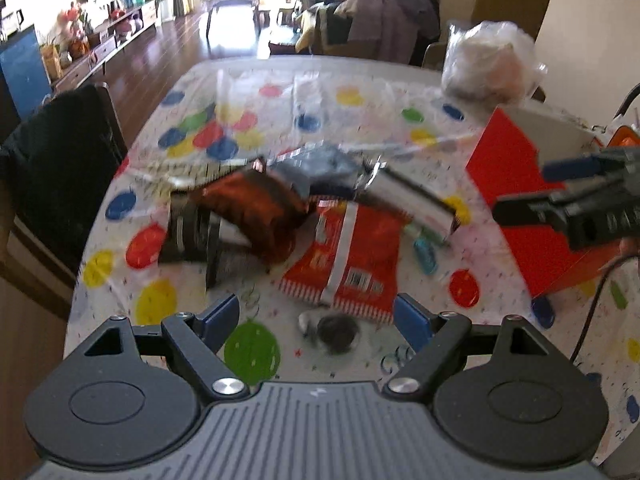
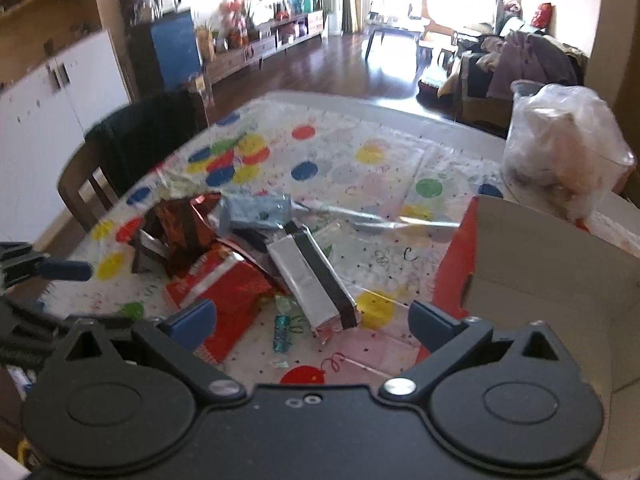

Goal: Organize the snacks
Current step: 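Move both grippers back over the snack pile, then grasp the dark round candy with the left gripper while the right gripper grasps the silver bar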

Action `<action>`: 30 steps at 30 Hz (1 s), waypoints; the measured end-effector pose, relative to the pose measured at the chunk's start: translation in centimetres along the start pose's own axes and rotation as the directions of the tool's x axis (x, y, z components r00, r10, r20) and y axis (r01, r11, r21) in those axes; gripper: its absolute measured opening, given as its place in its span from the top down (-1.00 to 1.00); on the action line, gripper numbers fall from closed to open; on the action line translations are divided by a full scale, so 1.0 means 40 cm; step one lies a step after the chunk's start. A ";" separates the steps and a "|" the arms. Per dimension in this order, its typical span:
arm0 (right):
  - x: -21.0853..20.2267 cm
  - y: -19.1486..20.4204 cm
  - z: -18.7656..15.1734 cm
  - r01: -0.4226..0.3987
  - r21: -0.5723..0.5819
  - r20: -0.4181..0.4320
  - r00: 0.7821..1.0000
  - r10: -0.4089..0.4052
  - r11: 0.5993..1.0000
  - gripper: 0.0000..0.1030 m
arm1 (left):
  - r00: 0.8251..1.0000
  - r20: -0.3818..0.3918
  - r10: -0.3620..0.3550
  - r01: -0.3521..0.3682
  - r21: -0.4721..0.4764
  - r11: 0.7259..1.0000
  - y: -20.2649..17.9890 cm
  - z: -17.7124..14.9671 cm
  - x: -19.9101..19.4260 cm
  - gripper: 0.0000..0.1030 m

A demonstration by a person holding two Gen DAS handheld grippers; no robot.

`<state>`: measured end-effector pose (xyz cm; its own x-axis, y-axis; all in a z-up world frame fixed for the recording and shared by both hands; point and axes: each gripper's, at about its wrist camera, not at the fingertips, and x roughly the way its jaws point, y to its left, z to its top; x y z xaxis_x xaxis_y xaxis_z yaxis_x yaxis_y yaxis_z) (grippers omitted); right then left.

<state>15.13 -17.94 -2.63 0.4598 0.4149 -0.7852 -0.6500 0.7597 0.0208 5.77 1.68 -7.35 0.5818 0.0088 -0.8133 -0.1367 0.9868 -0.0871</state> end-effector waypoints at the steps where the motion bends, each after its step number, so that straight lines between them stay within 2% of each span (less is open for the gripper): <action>1: 0.012 -0.001 0.004 0.002 -0.006 -0.011 1.000 -0.002 1.000 -0.99 | 1.000 -0.010 -0.002 0.002 -0.005 1.000 0.000 -0.006 0.010 -0.64; 7: 0.101 0.000 0.033 0.028 -0.056 -0.099 0.995 -0.033 0.998 -0.88 | 0.998 -0.068 -0.018 0.012 -0.078 0.997 0.010 -0.019 0.063 -0.64; 14: 0.195 0.012 0.068 0.066 -0.127 -0.202 0.975 -0.091 0.990 -0.73 | 0.994 -0.106 -0.009 -0.007 -0.146 0.989 0.014 -0.025 0.115 -0.64; 19: 0.232 -0.003 0.102 0.031 -0.115 -0.205 0.977 -0.055 0.993 -0.64 | 0.994 -0.114 0.006 -0.024 -0.153 0.988 0.005 -0.030 0.130 -0.64; 27: 0.293 0.028 0.129 -0.011 -0.163 -0.204 0.979 -0.022 0.987 -0.47 | 0.993 -0.110 0.029 -0.047 -0.162 0.986 -0.013 -0.031 0.149 -0.62; 28: 0.298 0.031 0.128 -0.007 -0.171 -0.204 0.978 -0.029 0.985 -0.46 | 0.994 -0.108 0.031 -0.047 -0.155 0.987 -0.019 -0.031 0.151 -0.61; 30: 0.307 0.031 0.127 -0.005 -0.179 -0.203 0.979 -0.032 0.984 -0.43 | 0.994 -0.107 0.026 -0.040 -0.134 0.990 -0.030 -0.030 0.157 -0.31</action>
<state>23.05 -9.35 -9.09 0.3478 0.2797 -0.8949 -0.7502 0.6555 -0.0867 8.63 0.36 -13.01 0.4886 0.0170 -0.8723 -0.2664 0.9550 -0.1306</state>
